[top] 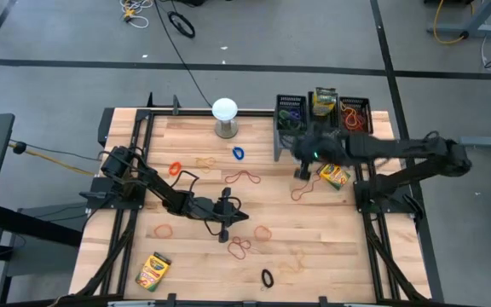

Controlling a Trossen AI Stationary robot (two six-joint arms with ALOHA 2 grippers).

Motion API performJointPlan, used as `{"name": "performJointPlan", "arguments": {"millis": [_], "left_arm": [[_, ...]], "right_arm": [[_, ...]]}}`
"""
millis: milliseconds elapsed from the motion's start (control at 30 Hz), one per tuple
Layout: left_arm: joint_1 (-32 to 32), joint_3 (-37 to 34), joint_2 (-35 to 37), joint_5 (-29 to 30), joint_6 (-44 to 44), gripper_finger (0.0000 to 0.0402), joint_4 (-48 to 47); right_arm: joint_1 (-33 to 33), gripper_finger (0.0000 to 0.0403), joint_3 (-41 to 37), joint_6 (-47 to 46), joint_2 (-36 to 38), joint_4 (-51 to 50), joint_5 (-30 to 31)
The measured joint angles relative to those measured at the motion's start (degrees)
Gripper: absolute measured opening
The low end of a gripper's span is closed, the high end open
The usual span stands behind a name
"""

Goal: Pick & Place Office Desk Supplies
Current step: Put the red rubberband into the right black basket on the shelf

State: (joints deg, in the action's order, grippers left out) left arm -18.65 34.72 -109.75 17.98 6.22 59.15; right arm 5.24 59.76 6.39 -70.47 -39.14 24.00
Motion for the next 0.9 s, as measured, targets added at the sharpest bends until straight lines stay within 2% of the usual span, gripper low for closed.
{"name": "performJointPlan", "arguments": {"millis": [167,333,567,667,733,900], "left_arm": [[0.0,0.1,0.0,0.0,0.0,0.0028,1.7],[0.0,0.1,0.0,0.0,0.0,0.0028,2.5],[0.1,0.3,0.0,0.0,1.7,0.0028,5.1],[1.3,1.4,0.3,0.2,3.8,0.0025,3.2],[1.5,1.3,3.0,2.1,5.2,0.0015,-4.0],[-0.6,1.3,16.7,7.4,12.1,0.0006,-37.3]], "right_arm": [[-10.7,0.002,-13.9,-6.3,5.8,16.1,1.2],[-19.2,0.0005,-25.0,-7.0,6.9,33.0,6.1],[-25.8,0.0009,-34.6,-6.0,6.4,52.2,9.7],[-26.7,0.0004,-36.6,-4.2,6.4,56.8,10.7],[-26.7,0.0004,-37.4,-4.2,6.4,59.5,10.9],[-26.7,0.0013,-38.9,-3.6,6.4,61.7,10.9]]}}
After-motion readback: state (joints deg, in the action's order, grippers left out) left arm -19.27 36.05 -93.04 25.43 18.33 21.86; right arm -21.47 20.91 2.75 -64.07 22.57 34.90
